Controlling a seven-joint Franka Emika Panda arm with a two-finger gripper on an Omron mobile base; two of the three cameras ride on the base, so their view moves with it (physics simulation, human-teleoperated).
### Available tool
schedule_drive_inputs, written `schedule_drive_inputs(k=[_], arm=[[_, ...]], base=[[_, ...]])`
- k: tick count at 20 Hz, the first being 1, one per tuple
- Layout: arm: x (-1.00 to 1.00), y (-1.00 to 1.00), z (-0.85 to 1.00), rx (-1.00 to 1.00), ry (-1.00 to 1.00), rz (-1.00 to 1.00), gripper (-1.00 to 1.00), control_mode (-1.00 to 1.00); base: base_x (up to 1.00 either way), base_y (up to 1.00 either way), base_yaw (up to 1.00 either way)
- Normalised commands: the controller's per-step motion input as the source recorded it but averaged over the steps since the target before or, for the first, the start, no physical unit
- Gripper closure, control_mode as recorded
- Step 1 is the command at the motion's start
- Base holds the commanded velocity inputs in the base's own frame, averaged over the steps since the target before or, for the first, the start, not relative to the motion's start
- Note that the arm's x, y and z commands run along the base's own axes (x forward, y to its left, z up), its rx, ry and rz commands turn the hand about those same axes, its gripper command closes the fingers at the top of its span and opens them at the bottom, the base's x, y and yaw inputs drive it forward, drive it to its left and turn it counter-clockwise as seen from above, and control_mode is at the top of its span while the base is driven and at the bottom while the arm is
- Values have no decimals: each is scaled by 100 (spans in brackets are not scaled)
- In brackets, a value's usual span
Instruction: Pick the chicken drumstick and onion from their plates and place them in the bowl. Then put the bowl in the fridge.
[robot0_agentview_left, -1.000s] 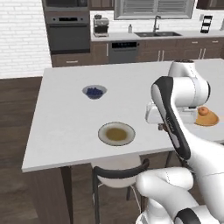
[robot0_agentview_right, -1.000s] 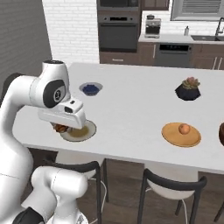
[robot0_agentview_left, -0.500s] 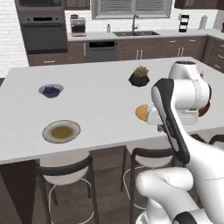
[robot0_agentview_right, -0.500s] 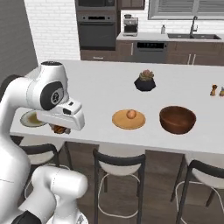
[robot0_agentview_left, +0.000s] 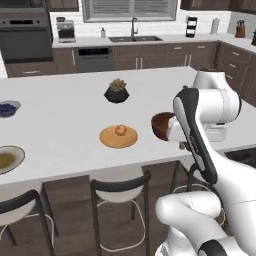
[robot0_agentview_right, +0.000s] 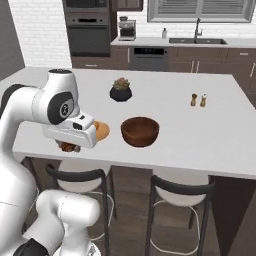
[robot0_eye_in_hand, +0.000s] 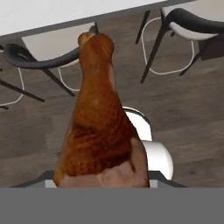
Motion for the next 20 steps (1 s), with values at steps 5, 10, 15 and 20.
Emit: schedule_drive_inputs(k=[5, 10, 15, 20], arm=[[0, 0, 0, 0, 0, 0, 100, 100], [0, 0, 0, 0, 0, 0, 100, 100], [0, 0, 0, 0, 0, 0, 100, 100], [0, 0, 0, 0, 0, 0, 100, 100]], base=[[50, -68, 1], [42, -4, 14], [39, 12, 10], [70, 0, 0]])
